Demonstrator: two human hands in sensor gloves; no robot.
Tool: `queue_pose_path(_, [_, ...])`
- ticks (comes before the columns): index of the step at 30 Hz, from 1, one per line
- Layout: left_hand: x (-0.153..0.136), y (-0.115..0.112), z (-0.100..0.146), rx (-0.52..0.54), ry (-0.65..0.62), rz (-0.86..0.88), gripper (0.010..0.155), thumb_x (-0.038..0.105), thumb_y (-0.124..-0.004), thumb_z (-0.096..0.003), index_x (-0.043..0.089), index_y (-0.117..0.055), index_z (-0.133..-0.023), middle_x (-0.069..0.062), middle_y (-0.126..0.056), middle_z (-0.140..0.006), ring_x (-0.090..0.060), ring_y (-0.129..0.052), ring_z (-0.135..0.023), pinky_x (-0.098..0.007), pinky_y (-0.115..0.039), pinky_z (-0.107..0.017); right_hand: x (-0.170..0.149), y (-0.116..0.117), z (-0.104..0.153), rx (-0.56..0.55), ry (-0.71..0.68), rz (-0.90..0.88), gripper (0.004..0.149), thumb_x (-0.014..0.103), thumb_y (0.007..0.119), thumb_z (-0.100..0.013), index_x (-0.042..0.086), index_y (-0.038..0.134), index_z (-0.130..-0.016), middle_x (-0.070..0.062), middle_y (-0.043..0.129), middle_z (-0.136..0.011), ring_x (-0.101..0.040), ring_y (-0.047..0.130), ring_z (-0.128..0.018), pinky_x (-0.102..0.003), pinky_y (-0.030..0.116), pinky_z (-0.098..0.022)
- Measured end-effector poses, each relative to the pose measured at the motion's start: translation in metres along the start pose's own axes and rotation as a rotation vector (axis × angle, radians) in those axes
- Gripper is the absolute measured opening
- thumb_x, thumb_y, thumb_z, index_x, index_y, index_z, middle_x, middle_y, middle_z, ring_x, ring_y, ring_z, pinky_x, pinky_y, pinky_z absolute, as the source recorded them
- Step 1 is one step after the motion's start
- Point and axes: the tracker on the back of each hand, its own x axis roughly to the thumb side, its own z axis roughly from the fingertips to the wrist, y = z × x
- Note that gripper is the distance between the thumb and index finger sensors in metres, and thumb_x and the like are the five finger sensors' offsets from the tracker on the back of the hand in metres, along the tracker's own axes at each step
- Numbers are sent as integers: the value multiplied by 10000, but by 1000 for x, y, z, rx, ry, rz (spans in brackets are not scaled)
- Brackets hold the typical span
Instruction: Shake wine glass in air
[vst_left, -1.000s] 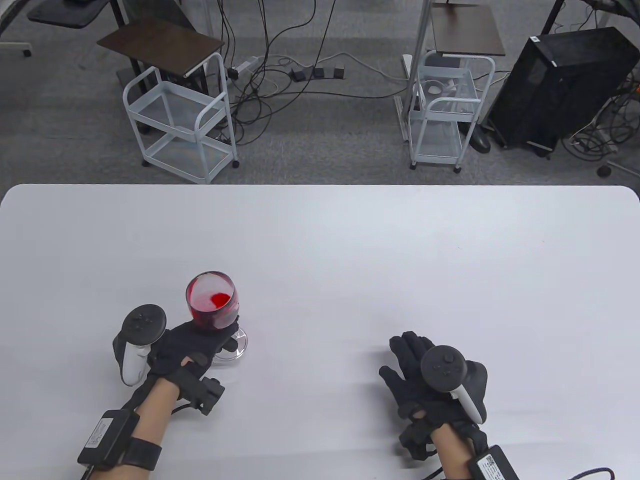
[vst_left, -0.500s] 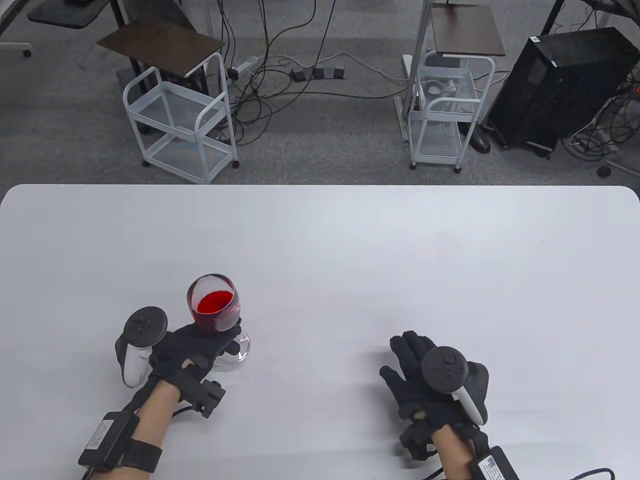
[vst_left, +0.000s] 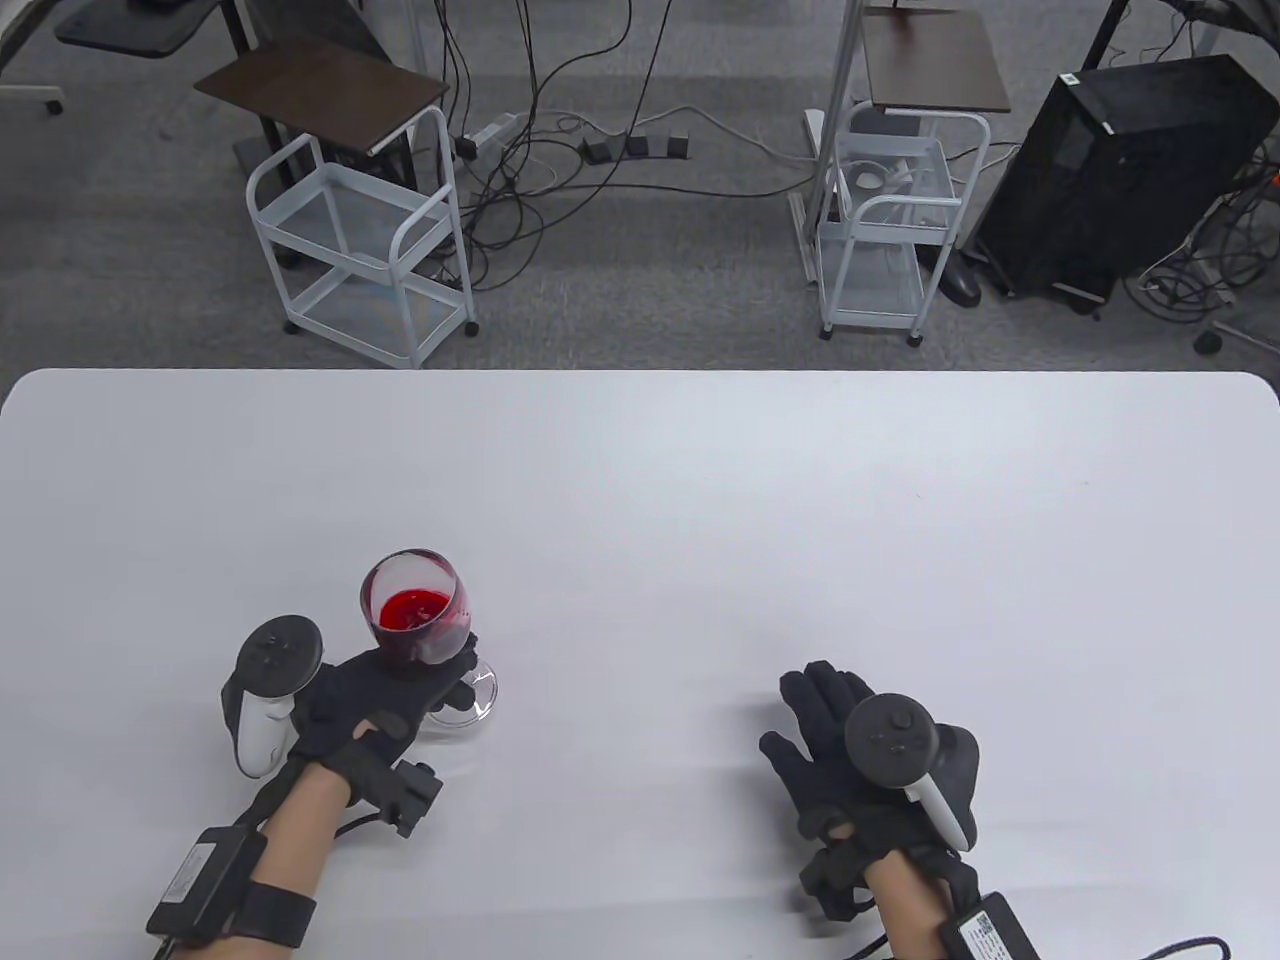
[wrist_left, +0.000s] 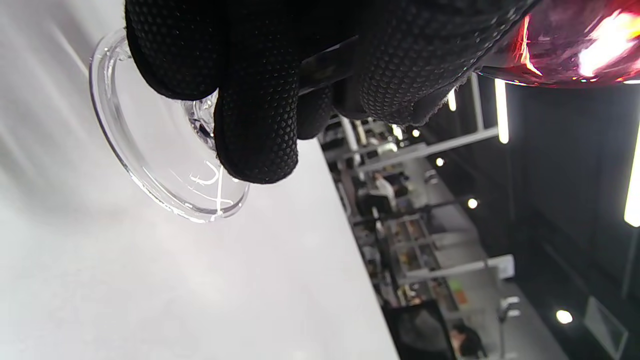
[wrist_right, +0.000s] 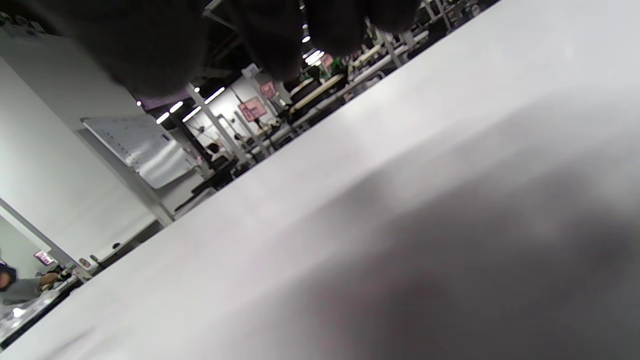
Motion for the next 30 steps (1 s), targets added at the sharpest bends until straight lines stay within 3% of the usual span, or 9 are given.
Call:
queue_pose_path(2, [-3,5,-2,45,10,-17,442,398,-963,-467,249,-915,-880,-212,-799,-1133,-190,-1204,-552,-432,-927,-536,-1,1,0,5,8,4,691,552,736,-418,270,555,-1023,-21,431,-1162,-358,344,-1076,-635,325,-746])
queue_pose_path(6, [0,0,1,-8,-14,7,442,389,-969,-465,243,-920,-879,-214,-799,-1133,-201,-1203,-554,-442,-922,-536,0,0,1,-2,-1,2,691,552,738,-417,272,557,-1022,-22,432,-1163,-360,347,-1075,-635,325,-747])
queue_pose_path(9, [-2,4,-2,39,3,-20,441,399,-962,-469,252,-914,-881,-210,-794,-1137,-188,-1204,-557,-431,-925,-541,0,1,0,7,6,10,692,552,737,-418,271,553,-1023,-21,429,-1162,-358,340,-1076,-635,321,-747])
queue_pose_path(13, [1,-1,1,-10,-19,-7,444,388,-971,-464,242,-920,-880,-215,-796,-1135,-203,-1202,-557,-444,-920,-537,1,0,1,-9,-1,17,692,552,737,-418,274,552,-1024,-25,417,-1165,-358,336,-1077,-636,318,-747])
queue_pose_path(15, [-2,5,0,49,-4,-35,443,398,-966,-465,251,-916,-880,-209,-798,-1135,-190,-1204,-556,-434,-925,-538,0,1,0,-6,12,24,694,551,737,-418,273,548,-1024,-21,411,-1165,-357,328,-1077,-635,313,-748])
queue_pose_path(19, [1,-1,4,-6,-31,30,442,388,-971,-464,238,-922,-877,-221,-806,-1125,-205,-1206,-547,-445,-922,-533,2,-1,2,-19,-4,27,693,552,737,-418,275,548,-1025,-22,409,-1166,-355,329,-1078,-636,315,-748])
queue_pose_path(22, [-2,5,-2,45,-4,-29,443,400,-965,-466,255,-915,-881,-203,-798,-1136,-187,-1204,-558,-431,-926,-541,1,1,0,-1,10,24,692,551,737,-419,276,546,-1025,-19,406,-1166,-356,325,-1077,-634,312,-748])
queue_pose_path(26, [-3,-1,1,-7,-14,17,444,389,-971,-464,237,-922,-878,-221,-806,-1125,-204,-1205,-549,-446,-921,-534,2,0,2,-9,-4,24,692,553,736,-419,275,549,-1025,-21,412,-1166,-357,331,-1077,-635,316,-748])
queue_pose_path(30, [-4,2,-1,26,0,9,442,397,-965,-468,244,-917,-881,-217,-805,-1126,-192,-1206,-548,-435,-926,-536,2,1,1,3,2,30,692,552,736,-419,276,547,-1025,-21,410,-1165,-356,326,-1077,-634,313,-748])
